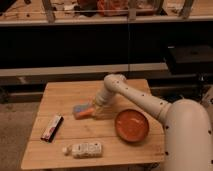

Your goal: Place the pepper on the white sponge

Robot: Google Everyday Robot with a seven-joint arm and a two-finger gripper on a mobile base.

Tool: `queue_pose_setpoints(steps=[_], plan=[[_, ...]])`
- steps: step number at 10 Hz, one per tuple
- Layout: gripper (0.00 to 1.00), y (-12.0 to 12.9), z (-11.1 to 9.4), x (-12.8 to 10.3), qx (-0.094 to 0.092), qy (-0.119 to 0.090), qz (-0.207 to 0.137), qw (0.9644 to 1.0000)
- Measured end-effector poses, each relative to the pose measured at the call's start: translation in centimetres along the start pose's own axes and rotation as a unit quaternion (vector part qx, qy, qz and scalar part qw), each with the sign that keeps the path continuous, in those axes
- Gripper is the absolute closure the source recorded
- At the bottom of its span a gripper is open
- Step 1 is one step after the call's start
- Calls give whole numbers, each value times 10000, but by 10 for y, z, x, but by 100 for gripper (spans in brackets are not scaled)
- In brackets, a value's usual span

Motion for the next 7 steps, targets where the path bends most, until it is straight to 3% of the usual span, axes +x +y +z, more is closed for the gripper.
queue_pose_setpoints(steps=[5, 7], plan=[[98, -8, -5, -3, -2, 18, -42, 10000], [88, -9, -5, -3, -6, 18, -55, 10000]])
